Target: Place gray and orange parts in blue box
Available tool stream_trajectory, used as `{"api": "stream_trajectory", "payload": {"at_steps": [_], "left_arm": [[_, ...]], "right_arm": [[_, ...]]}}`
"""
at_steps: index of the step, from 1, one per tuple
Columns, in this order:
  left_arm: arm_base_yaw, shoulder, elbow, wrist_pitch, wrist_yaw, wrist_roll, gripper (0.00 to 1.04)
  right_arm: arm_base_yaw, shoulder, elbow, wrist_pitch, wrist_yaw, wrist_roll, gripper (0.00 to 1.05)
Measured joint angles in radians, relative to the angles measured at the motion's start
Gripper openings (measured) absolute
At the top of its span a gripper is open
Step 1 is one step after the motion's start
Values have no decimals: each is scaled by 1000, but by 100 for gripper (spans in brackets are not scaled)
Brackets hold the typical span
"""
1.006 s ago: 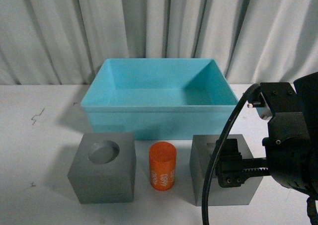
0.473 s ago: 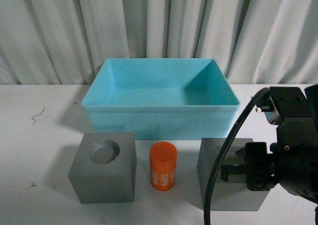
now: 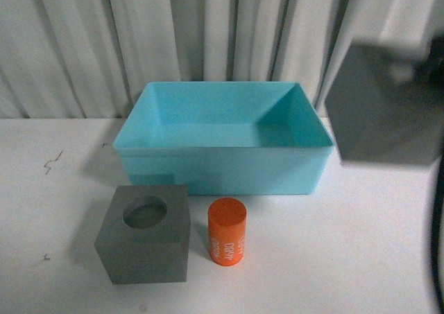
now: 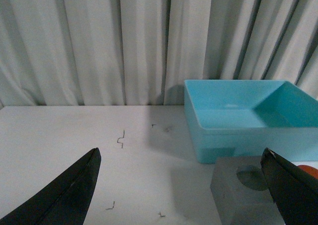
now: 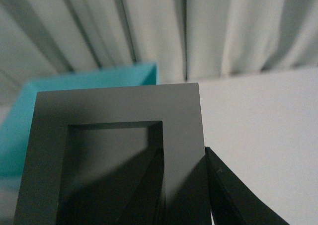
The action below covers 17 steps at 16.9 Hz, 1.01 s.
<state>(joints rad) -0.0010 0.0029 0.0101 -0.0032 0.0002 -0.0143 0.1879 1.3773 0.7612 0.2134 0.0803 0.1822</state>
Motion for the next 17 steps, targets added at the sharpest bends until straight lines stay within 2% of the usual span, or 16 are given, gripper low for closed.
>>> {"api": "stream_trajectory", "payload": {"at_steps": [3, 5, 9, 13, 17], "left_arm": [[0, 0, 0, 0, 0, 0, 98], [0, 0, 0, 0, 0, 0, 98], [0, 0, 0, 0, 0, 0, 98], [0, 0, 0, 0, 0, 0, 98], [0, 0, 0, 0, 0, 0, 98]], "right_arm": [[-35, 119, 277, 51, 9, -45, 19], [14, 311, 445, 77, 19, -50, 18], [68, 610, 705, 4, 57, -10, 18], [95, 827, 722, -43, 69, 36, 18], [119, 862, 783, -34, 82, 39, 18]]}}
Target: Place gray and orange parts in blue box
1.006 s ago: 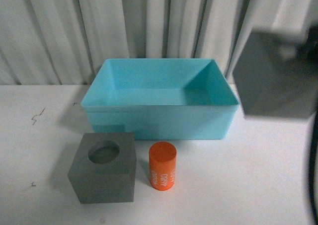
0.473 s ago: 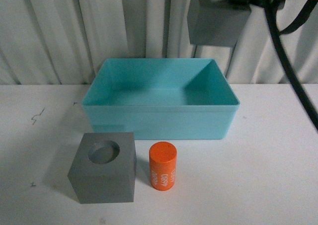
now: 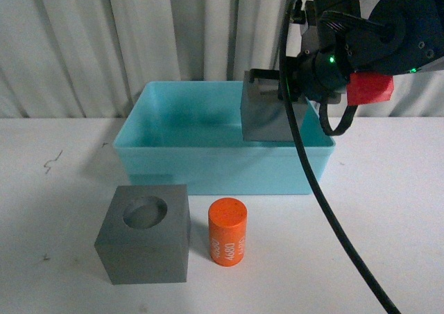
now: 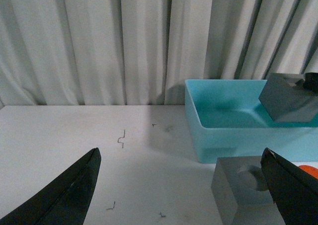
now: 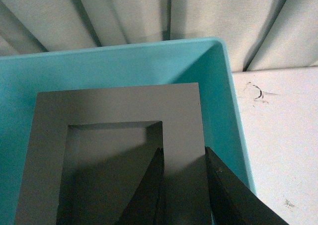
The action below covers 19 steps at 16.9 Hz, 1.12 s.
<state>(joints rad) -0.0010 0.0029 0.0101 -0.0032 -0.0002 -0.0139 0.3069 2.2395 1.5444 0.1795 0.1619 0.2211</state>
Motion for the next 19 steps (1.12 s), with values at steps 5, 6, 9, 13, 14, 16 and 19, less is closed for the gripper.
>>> {"api": "stream_trajectory", "payload": {"at_steps": [5, 6, 9, 13, 14, 16, 19], "left_arm": [[0, 0, 0, 0, 0, 0, 98], [0, 0, 0, 0, 0, 0, 98], [0, 0, 0, 0, 0, 0, 98], [0, 0, 0, 0, 0, 0, 98], [0, 0, 0, 0, 0, 0, 98], [0, 0, 0, 0, 1, 0, 98], [0, 0, 0, 0, 1, 0, 98]], "right_arm": [[-8, -5, -10, 54, 13, -4, 67], [-16, -33, -50, 85, 22, 2, 77], [-68, -266, -255, 194, 43, 26, 98], [-146, -863, -774, 72, 108, 101, 98], [-144, -900, -840, 56, 107, 108, 98], [-145, -894, -844, 96, 98, 103, 97], [-162, -880, -898, 324, 31, 45, 89]]}}
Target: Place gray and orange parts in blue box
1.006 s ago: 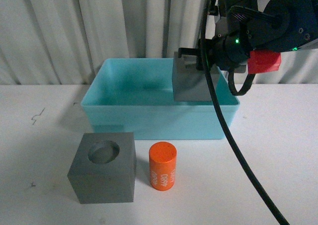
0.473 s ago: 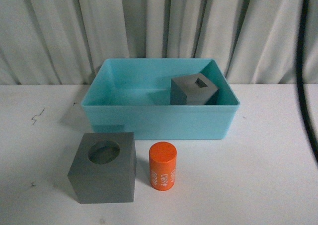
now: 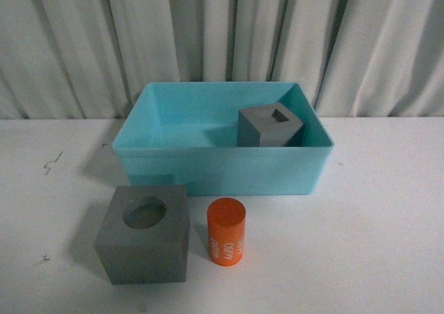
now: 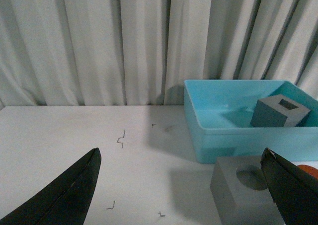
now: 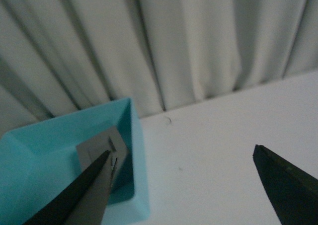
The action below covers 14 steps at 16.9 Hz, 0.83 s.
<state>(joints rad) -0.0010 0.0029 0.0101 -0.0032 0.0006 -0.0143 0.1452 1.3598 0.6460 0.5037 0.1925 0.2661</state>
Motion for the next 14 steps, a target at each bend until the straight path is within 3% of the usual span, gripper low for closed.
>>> {"api": "stream_trajectory", "payload": {"at_steps": [2, 4, 6, 10, 11, 14], "left_arm": [[0, 0, 0, 0, -3, 0, 98], [0, 0, 0, 0, -2, 0, 98], [0, 0, 0, 0, -1, 0, 98], [0, 0, 0, 0, -2, 0, 98], [0, 0, 0, 0, -2, 0, 98], [0, 0, 0, 0, -2, 0, 98]], "right_arm": [[-4, -10, -55, 123, -35, -60, 82], [-27, -84, -222, 321, -79, -191, 60], [-54, -168, -304, 358, -94, -238, 38], [-68, -259, -407, 345, -119, -253, 7], [-76, -290, -431, 340, -126, -260, 2], [-150, -372, -480, 313, -180, -260, 2]]}}
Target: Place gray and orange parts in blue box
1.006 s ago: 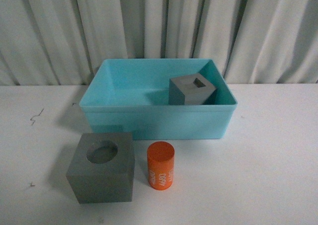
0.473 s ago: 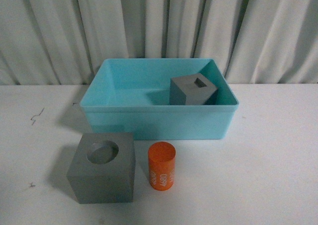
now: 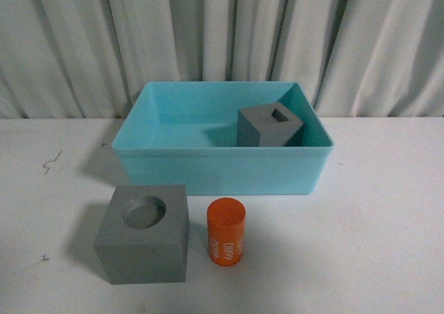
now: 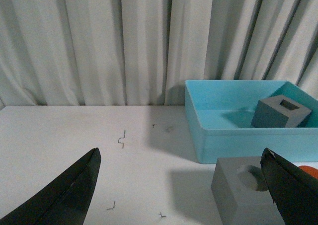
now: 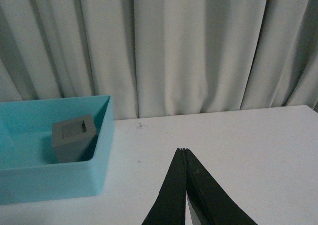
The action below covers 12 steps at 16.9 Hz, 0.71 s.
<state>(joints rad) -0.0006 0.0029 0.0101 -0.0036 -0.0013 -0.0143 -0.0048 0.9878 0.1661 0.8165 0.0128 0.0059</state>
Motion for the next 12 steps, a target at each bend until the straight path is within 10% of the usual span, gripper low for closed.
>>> {"api": "stream_trajectory", "payload": {"at_steps": [12], "left_arm": [[0, 0, 0, 0, 0, 0, 98]], "right_arm": [[5, -282, -154, -160, -13, 0, 2]]}}
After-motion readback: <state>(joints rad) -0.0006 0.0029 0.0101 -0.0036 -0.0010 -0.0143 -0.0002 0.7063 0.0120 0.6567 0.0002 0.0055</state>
